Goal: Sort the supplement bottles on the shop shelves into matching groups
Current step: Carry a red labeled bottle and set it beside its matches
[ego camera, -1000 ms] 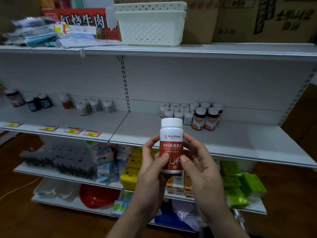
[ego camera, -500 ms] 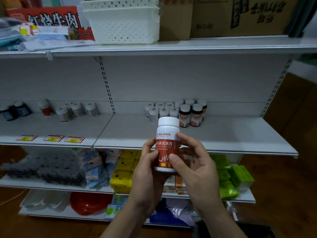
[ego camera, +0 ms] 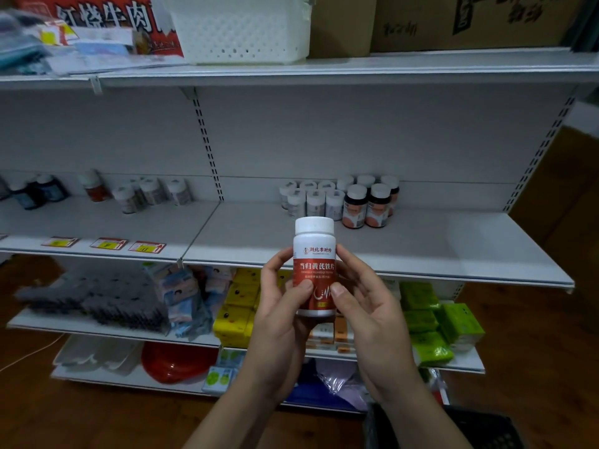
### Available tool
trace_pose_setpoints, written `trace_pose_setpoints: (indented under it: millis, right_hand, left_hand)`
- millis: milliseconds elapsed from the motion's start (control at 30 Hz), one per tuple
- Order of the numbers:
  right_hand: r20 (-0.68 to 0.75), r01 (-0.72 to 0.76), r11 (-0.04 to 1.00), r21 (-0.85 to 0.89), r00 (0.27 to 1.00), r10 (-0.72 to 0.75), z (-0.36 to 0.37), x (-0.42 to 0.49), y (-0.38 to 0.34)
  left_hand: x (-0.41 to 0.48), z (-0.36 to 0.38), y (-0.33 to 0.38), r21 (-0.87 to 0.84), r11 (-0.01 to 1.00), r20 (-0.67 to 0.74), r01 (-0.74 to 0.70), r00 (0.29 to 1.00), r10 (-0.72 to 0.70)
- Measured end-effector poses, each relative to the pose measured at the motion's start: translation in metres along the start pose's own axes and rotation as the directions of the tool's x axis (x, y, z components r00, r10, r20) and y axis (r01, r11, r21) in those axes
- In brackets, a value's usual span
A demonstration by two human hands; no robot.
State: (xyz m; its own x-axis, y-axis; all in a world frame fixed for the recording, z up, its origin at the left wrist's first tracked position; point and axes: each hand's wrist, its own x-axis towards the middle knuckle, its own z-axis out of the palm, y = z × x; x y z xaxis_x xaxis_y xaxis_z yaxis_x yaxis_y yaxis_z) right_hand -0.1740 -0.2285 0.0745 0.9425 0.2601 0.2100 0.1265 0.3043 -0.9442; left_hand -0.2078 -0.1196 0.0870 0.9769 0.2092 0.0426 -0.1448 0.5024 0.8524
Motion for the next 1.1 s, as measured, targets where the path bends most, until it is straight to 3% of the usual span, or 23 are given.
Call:
trace_pose_setpoints:
  millis: [200,267,333,400,467,533,733,967,1100]
  right_hand:
    - [0.058,-0.048,0.997,0.053,0.997,0.045,-0.005,-0.007,0.005]
    - [0.048,-0.150,0.985,-0.085,0.987,0.155,0.010,-0.002,0.023]
    - [0.200,-0.086,0.989,-0.119,0.974,0.109,0.004,-0.022,0.049]
    - [0.142,-0.129,0.984,-0.121,0.979,0.146,0.005,-0.023,0.045]
    - [0.045,-0.270,0.963,0.011,0.962,0.269,0.016,-0.012,0.032]
    - [0.107,-0.282,0.958,0.046,0.955,0.276,0.010,-0.015,0.033]
    - [0.185,-0.356,0.934,-0.038,0.916,0.357,0.066,-0.012,0.060]
    - [0.252,-0.274,0.949,-0.154,0.918,0.306,0.176,-0.014,0.094]
    - [0.335,-0.276,0.942,-0.193,0.883,0.327,0.250,-0.020,0.110]
  left_hand:
    - [-0.007,-0.008,-0.004,0.044,0.999,-0.063,0.010,0.998,-0.008]
    - [-0.014,0.009,0.001,0.109,0.994,-0.060,-0.004,0.998,0.011]
    - [-0.019,0.018,0.000,0.198,0.980,-0.038,0.021,0.999,-0.013]
    - [-0.016,0.004,-0.008,0.165,0.985,-0.086,0.048,0.996,-0.034]
    - [-0.015,-0.025,-0.017,0.130,0.988,-0.177,0.083,0.982,-0.060]
    - [-0.016,-0.047,-0.020,0.106,0.987,-0.250,0.123,0.964,-0.094]
    - [-0.026,-0.099,-0.009,0.193,0.970,-0.413,0.149,0.909,-0.057]
    - [-0.053,-0.193,0.050,0.250,0.963,-0.581,0.100,0.811,0.067]
    - [-0.074,-0.251,0.086,0.193,0.979,-0.647,0.059,0.758,0.082]
